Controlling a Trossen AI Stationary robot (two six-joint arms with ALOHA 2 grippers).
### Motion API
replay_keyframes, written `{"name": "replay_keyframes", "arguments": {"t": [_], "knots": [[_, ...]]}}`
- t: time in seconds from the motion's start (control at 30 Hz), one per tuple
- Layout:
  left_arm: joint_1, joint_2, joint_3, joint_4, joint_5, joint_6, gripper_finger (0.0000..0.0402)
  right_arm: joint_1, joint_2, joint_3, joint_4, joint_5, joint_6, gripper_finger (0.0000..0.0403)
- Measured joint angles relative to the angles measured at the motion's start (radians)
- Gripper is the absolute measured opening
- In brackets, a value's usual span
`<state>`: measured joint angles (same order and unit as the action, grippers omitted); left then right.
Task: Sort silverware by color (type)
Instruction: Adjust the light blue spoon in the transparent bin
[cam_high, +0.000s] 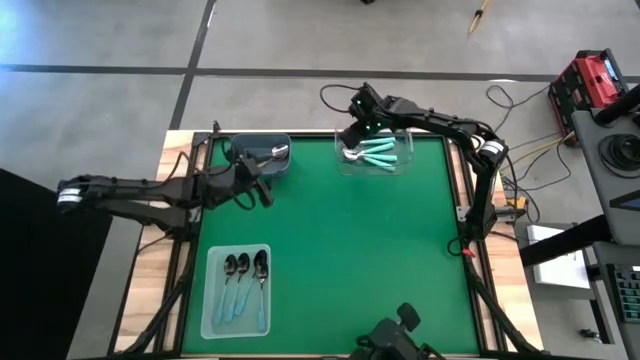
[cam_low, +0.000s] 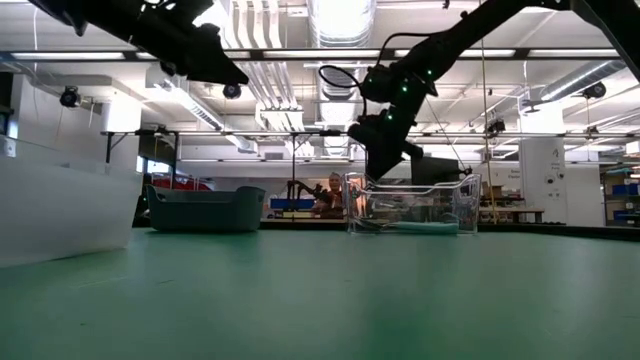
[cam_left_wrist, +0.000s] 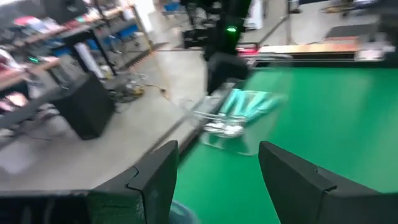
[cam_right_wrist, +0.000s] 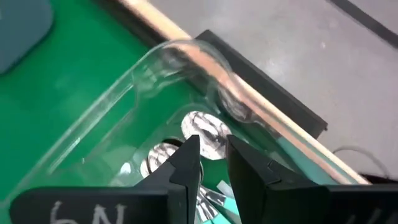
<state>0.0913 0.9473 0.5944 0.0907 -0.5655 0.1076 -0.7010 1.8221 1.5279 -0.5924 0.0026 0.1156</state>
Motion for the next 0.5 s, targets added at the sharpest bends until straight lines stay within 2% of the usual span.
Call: {"name": "replay_keyframes", "arguments": {"t": [0.1,0.37,0.5], "knots": [[0.069,-0.002,0.0,0.048,0.031,0.073,0.0207,0.0,0.0,0.005,-0.001,0.054,0.117,0.0065],[0.275,-0.002,0.0,0.156,0.316,0.14,0.0207,0.0,0.0,0.005,-0.018,0.069,0.245,0.0029],[0.328,0.013,0.0,0.153,0.345,0.138,0.0207,0.001,0.009,0.004,-0.038,0.069,0.27,0.0014]]}}
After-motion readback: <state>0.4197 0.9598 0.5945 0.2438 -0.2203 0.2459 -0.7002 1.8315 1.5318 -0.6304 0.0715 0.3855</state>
